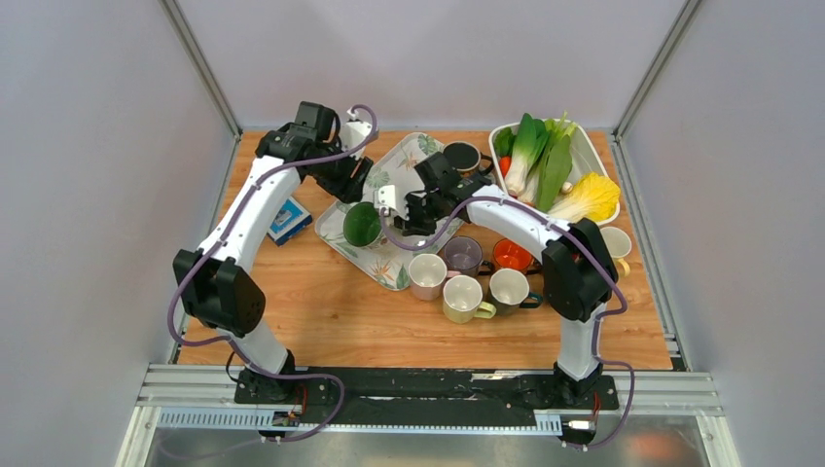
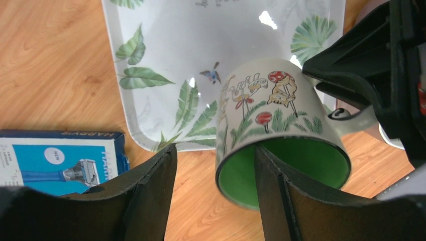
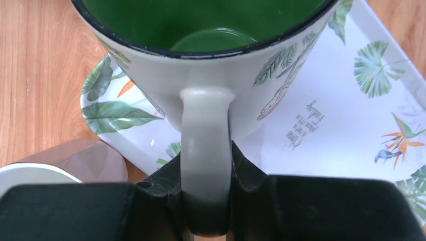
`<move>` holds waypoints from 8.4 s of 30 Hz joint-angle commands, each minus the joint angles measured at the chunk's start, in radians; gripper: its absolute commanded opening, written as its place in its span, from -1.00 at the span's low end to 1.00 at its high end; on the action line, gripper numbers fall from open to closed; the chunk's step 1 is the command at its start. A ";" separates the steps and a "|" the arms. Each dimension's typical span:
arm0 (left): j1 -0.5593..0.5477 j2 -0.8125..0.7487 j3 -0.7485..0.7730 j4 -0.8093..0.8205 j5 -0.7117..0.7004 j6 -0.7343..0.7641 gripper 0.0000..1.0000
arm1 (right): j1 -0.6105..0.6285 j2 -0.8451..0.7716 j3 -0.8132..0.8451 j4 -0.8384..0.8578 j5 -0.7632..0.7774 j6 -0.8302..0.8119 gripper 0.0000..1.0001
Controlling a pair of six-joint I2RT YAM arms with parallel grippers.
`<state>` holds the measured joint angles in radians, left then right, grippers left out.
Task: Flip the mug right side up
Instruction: Place the cup on the tray, then pick up the cup from the tray, then place the cup at the corner of the board.
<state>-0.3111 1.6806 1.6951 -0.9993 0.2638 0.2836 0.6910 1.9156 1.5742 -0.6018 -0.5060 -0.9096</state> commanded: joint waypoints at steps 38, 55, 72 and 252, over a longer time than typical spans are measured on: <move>0.102 0.014 -0.209 0.170 0.144 -0.112 0.29 | -0.064 0.122 0.012 0.113 -0.004 -0.017 0.02; 0.102 -0.004 -0.218 0.163 0.144 -0.103 0.26 | -0.065 0.185 0.038 0.117 -0.061 0.043 -1.00; 0.202 -0.166 -0.257 0.308 0.171 -0.175 0.23 | -0.111 0.083 0.156 0.175 -0.152 0.169 -1.00; 0.249 -0.306 -0.548 0.463 0.243 -0.091 0.11 | -1.609 -0.285 -0.669 -0.336 -0.110 -1.091 -0.97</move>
<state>-0.0631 1.3842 1.0988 -0.5293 0.4885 0.1635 -1.0138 1.5402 0.9920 -1.0492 -0.5652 -2.0293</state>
